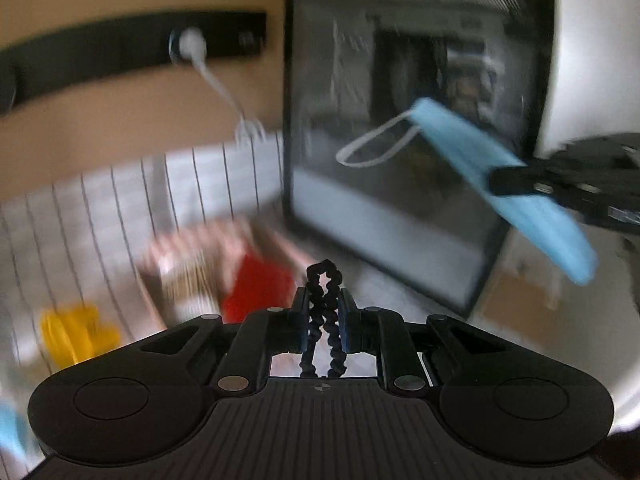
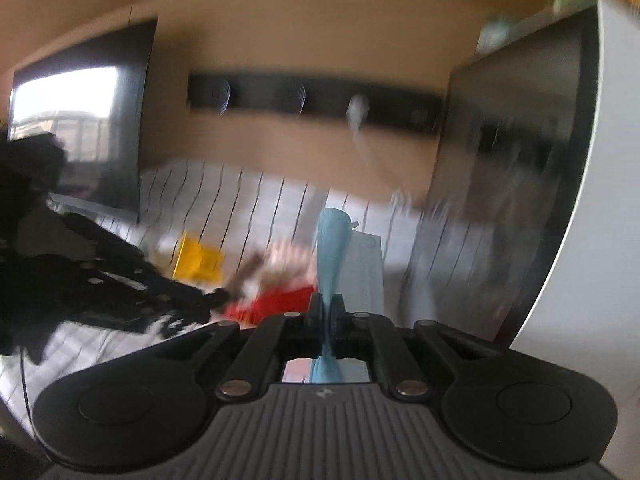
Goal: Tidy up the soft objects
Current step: 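Lift the bracelet with the left tool while the right tool grasps the blue mask, then drop the bracelet into the pink box with the left tool while the right tool lowers the mask there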
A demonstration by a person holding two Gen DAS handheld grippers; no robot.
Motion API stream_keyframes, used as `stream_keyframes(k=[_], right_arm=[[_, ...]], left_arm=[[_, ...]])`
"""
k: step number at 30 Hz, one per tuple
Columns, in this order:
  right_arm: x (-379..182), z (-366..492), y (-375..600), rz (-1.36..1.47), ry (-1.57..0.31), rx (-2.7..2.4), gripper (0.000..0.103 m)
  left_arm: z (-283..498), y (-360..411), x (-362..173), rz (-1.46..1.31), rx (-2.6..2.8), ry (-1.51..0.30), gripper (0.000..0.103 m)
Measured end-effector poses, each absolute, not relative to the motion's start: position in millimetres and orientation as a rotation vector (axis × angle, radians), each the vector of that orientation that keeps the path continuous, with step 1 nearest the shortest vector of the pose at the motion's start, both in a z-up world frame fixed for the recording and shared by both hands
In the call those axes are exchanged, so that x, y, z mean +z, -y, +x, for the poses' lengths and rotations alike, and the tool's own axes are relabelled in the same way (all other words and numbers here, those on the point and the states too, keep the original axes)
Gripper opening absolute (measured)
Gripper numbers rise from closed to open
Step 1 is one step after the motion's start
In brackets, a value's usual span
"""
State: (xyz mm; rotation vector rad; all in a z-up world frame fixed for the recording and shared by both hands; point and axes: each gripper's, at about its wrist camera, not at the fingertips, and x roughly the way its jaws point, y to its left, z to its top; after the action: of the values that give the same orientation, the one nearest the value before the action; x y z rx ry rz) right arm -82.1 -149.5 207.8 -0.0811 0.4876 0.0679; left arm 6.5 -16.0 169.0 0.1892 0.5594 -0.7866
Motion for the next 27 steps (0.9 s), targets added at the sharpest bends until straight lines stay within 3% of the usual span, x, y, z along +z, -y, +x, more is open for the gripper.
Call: stream_keyframes(k=[6,9,11,13,27], right_arm=[[242,-75,148,-0.118,-0.386,-0.006,0.003],[240,-75,143,-0.128,-0.39,-0.023,0.003],[236,-71,140,-0.123,-0.41,-0.024,0.003],[230,-72,139,-0.121,-0.429,-0.03,0.003],[216,-23,138,-0.101,-0.445,0.0,0.003]], left_arm=[[96,55,158,0.126,-0.769,-0.544,0.018],[143,73,113,0.151,-0.739,-0.668,0.031],[161,83,81,0.244,-0.681,-0.764,0.032],[165,80,63,0.263,-0.675,-0.737,0.039],[175,24,107,-0.048,-0.759,-0.736,0.037]])
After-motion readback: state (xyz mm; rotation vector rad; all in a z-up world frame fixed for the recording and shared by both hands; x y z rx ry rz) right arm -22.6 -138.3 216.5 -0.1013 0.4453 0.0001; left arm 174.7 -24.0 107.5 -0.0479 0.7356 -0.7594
